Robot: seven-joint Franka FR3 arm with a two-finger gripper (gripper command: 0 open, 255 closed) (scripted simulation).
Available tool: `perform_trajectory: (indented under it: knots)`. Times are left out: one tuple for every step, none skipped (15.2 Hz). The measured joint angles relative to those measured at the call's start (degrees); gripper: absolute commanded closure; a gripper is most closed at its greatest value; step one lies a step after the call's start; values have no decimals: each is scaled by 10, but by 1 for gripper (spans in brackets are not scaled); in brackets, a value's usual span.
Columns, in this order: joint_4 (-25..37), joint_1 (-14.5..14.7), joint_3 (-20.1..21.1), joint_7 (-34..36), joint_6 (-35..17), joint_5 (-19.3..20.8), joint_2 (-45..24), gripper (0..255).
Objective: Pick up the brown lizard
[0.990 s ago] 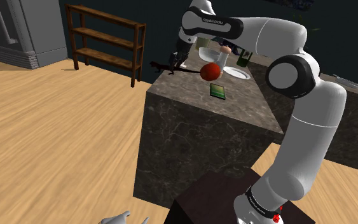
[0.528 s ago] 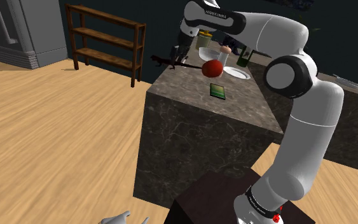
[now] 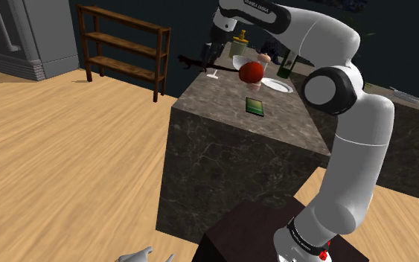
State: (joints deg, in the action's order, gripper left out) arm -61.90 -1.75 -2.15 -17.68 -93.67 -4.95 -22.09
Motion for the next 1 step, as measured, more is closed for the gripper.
perform_trajectory:
  knots:
    - [7,0,0,0,6,0,-1,255]
